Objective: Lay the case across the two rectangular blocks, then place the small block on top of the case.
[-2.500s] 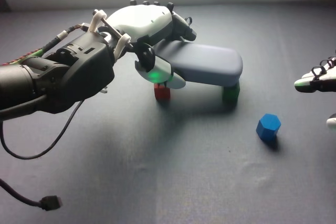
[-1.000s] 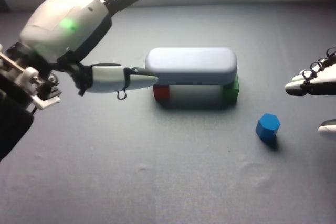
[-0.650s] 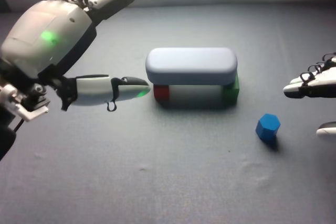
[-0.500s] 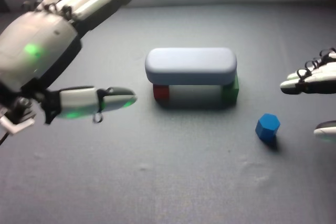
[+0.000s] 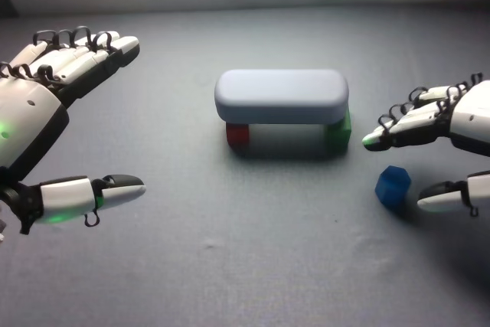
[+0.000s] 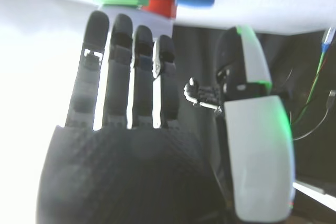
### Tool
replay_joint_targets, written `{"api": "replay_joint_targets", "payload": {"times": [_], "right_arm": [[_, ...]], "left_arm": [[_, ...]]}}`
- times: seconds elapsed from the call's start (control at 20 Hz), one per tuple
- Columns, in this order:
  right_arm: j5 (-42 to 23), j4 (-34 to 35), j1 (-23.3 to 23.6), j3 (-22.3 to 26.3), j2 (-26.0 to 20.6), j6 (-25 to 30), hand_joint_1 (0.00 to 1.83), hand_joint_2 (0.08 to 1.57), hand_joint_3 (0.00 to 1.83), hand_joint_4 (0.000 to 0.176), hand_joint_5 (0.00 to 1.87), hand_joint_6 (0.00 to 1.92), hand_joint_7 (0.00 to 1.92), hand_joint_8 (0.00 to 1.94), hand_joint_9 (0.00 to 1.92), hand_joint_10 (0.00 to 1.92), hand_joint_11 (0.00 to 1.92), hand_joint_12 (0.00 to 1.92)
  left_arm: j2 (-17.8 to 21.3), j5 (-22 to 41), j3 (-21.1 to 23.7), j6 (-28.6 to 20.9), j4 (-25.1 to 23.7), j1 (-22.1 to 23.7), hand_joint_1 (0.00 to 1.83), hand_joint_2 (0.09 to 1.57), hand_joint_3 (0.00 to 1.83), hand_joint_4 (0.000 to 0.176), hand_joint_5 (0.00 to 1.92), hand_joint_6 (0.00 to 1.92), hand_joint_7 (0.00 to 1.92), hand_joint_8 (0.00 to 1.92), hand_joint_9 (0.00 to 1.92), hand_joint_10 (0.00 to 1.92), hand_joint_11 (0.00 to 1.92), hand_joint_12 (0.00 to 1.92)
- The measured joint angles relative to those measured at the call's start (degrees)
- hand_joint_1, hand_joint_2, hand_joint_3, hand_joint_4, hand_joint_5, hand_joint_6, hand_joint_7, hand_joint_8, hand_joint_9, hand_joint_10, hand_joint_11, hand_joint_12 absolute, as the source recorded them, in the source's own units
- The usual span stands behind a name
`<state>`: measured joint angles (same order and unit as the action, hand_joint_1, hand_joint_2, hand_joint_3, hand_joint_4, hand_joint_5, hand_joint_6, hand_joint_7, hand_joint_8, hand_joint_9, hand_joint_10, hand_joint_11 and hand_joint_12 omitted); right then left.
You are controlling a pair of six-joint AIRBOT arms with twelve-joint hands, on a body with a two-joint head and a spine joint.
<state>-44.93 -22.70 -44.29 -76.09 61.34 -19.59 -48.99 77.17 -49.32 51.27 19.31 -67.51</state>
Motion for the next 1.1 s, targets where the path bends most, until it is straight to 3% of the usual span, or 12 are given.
{"api": "replay_joint_targets", "payload": {"times": [0.1,0.2,0.35,0.45,0.5,0.55,0.6,0.7,0.9,0.95,1.0,1.1], "right_arm": [[2.6,-2.25,1.27,-1.42,1.42,0.74,1.07,1.05,0.0,0.0,0.6,0.0,0.66,0.01,0.73,0.02,0.3,1.12],[4.76,-3.98,1.97,-2.43,2.62,1.55,1.1,1.03,0.0,0.0,0.63,0.01,0.69,0.01,0.79,0.04,0.37,1.18],[6.01,-5.66,2.71,-2.97,3.56,1.73,1.1,1.02,0.0,0.0,0.64,0.0,0.72,0.02,0.8,0.05,0.32,1.23],[6.34,-6.51,3.45,-3.34,4.04,1.86,1.08,1.02,0.0,0.0,0.68,0.02,0.78,0.04,0.86,0.08,0.39,1.27],[6.29,-6.73,3.67,-3.5,4.37,1.86,1.06,1.02,0.0,0.0,0.71,0.0,0.8,0.05,0.77,0.38,0.39,1.38],[6.58,-6.99,3.98,-3.61,4.59,1.88,1.09,1.02,0.0,0.0,0.8,0.01,0.84,0.12,0.64,0.91,0.42,1.55],[6.78,-7.23,4.15,-3.72,4.81,1.86,1.15,1.07,0.0,0.0,0.99,0.7,0.89,0.3,0.65,1.15,0.53,1.55],[7.15,-7.78,4.44,-3.96,5.46,2.05,1.19,1.14,0.01,0.0,0.9,1.04,0.9,1.08,0.72,1.21,0.63,1.56],[7.63,-8.07,4.52,-4.0,5.84,2.69,1.2,1.16,0.0,0.023,0.84,1.25,0.94,1.12,0.79,1.49,0.69,1.77],[7.67,-8.04,4.52,-4.0,5.84,2.69,1.22,1.14,0.0,0.0,0.86,1.24,1.03,0.94,0.86,1.34,0.72,1.65],[7.74,-8.09,4.52,-4.02,5.84,2.93,1.23,1.12,0.0,0.0,0.9,1.12,1.06,0.95,0.88,1.25,0.74,1.6],[7.52,-7.89,4.76,-4.0,5.84,3.1,1.16,1.13,0.0,0.0,0.93,1.1,0.89,1.36,0.83,1.54,0.67,1.86]], "left_arm": [[-0.02,0.07,0.0,-0.15,-0.07,-0.11,0.9,0.87,0.0,0.002,0.23,0.0,0.19,0.0,0.2,0.0,0.0,0.89],[-0.04,-0.04,0.0,-0.26,-0.04,-0.55,0.89,0.87,0.0,0.029,0.22,0.0,0.19,0.0,0.2,0.0,0.0,0.88],[-0.13,-0.02,-0.02,-0.59,0.35,-0.52,0.9,0.87,0.0,0.012,0.23,0.0,0.22,0.01,0.22,0.01,0.0,0.88],[-0.13,0.02,-0.07,-0.66,0.22,-0.52,0.88,0.87,0.0,0.026,0.23,0.0,0.22,0.01,0.23,0.01,0.0,0.9],[-0.15,0.0,-0.09,-0.96,0.22,-0.52,0.89,0.87,0.0,0.028,0.23,0.0,0.22,0.0,0.24,0.01,0.0,0.9],[-0.22,0.02,-0.24,-1.38,0.24,-0.52,0.89,0.87,0.0,0.037,0.23,0.0,0.22,0.0,0.23,0.0,0.0,0.88],[-0.44,0.02,-0.39,-1.46,0.39,-0.52,0.87,0.87,0.0,0.043,0.23,0.0,0.22,0.0,0.24,0.0,0.0,0.9],[-0.55,-0.04,-0.48,-1.49,0.48,-0.52,0.86,0.88,0.0,0.036,0.23,0.0,0.22,0.0,0.24,0.0,0.0,0.93],[-0.55,0.24,-0.48,-1.49,0.7,-0.52,0.85,0.87,0.0,0.038,0.23,0.0,0.22,0.0,0.23,0.0,0.0,0.93],[-0.55,0.44,-0.48,-1.49,0.68,-0.52,0.85,0.88,0.0,0.04,0.22,0.0,0.22,0.0,0.22,0.0,0.0,0.9],[-0.55,0.5,-0.48,-1.49,0.57,-0.52,0.87,0.88,0.0,0.047,0.22,0.0,0.21,0.0,0.22,0.0,0.0,0.89],[-0.55,0.57,-0.48,-1.49,0.7,-0.63,0.87,0.89,0.0,0.056,0.21,0.0,0.2,0.0,0.2,0.0,0.0,0.84]]}}
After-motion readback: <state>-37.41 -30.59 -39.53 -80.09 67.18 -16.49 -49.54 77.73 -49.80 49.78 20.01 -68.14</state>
